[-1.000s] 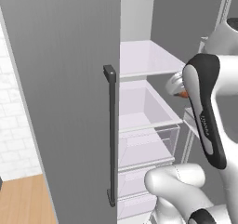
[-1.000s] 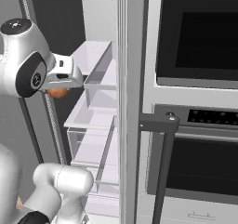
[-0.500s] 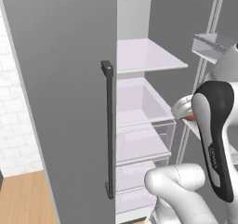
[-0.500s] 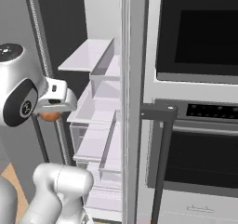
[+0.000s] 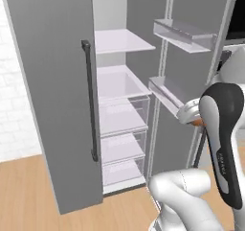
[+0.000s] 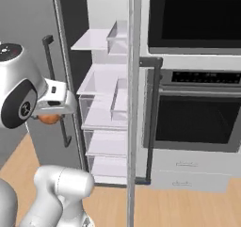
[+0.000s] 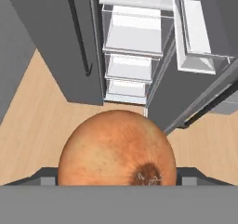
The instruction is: Place one onion and one chicken drumstick in each tupperware on the nearby counter, to pack two identical lunches.
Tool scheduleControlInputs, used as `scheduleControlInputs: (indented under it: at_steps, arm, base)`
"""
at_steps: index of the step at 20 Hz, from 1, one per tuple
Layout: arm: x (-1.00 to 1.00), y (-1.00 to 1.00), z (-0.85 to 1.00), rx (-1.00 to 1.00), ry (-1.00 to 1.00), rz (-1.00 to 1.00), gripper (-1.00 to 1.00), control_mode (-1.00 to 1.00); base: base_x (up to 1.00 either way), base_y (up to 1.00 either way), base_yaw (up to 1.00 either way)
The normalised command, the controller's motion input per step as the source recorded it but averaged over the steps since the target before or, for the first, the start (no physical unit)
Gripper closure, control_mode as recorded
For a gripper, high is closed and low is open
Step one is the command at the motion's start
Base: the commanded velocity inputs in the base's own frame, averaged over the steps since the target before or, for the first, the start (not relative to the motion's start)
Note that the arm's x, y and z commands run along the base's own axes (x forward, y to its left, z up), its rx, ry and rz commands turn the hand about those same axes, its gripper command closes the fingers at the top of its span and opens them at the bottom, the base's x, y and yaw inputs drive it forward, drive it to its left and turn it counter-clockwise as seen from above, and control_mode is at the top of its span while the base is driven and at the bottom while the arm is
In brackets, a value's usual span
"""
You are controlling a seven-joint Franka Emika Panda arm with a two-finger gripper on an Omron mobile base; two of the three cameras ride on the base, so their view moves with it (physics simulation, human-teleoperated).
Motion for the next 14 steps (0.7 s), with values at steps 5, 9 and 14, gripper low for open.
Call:
scheduleControlInputs:
  at_steps: [5,9,14]
  arm:
    - [0.0,0.0,0.0,0.0,0.0,0.0,1.0,1.0]
    - [0.0,0.0,0.0,0.0,0.0,0.0,1.0,1.0]
    - [0.0,0.0,0.0,0.0,0.0,0.0,1.0,1.0]
  base:
    - [-0.53,-0.9,-0.5]
    - [-0.19,-1.0,-0.54]
    - [0.19,-0.96,-0.41]
